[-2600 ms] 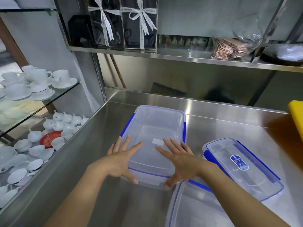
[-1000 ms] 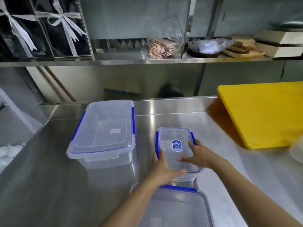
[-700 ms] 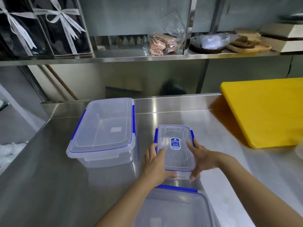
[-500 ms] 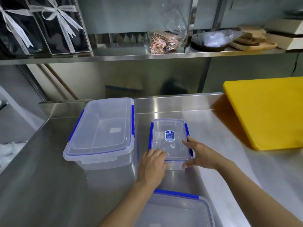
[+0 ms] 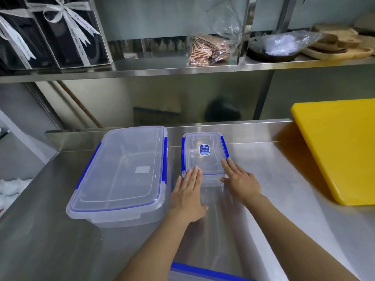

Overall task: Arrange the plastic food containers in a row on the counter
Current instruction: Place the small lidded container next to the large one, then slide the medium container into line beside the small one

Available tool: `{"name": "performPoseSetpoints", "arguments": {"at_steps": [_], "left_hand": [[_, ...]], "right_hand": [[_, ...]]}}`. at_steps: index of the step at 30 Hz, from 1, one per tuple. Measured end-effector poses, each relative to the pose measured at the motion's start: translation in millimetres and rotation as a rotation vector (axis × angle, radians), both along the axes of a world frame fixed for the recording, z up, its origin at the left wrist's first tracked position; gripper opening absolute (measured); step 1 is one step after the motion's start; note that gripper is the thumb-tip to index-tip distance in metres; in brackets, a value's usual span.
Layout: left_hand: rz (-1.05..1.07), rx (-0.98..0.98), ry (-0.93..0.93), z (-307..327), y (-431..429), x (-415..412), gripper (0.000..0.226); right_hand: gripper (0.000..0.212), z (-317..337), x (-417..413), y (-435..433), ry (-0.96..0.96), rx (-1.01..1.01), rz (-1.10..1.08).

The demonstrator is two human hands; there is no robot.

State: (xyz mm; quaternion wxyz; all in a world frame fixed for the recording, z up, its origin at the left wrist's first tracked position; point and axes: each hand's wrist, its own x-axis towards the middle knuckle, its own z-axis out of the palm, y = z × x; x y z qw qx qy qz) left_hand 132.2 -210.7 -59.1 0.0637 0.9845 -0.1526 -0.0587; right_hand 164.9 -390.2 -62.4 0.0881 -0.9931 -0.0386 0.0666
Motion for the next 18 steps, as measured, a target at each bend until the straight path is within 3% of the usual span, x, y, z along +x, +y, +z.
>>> {"name": "performPoseSetpoints", "arguments": {"at_steps": [4, 7, 10, 12, 14, 18], "left_hand": [[-0.006, 0.082, 0.019, -3, 0, 4, 0.105], [-0.021, -0.064, 0.051, 7, 1, -3, 0.09], [-0.003, -0.272, 0.153, 25, 12, -20, 0.076], [0.057, -0.439, 0.274, 37, 26, -37, 0.068], [0.085, -0.53, 0.426, 46, 41, -55, 0.066], [0.07, -0.278, 0.739, 57, 66, -82, 0.085]], "right_hand": [[0.064, -1, -1, 5, -0.014, -0.076, -0.041], [0.068, 10, -16, 10, -0.112, -0.001, -0.07], [0.066, 26, -39, 16, -0.161, 0.21, 0.0], [0.058, 38, -58, 19, -0.012, 0.428, 0.033], [0.055, 49, -79, 24, 0.26, 0.582, 0.07], [0.059, 58, -116, 35, 0.716, 0.563, 0.205]]}}
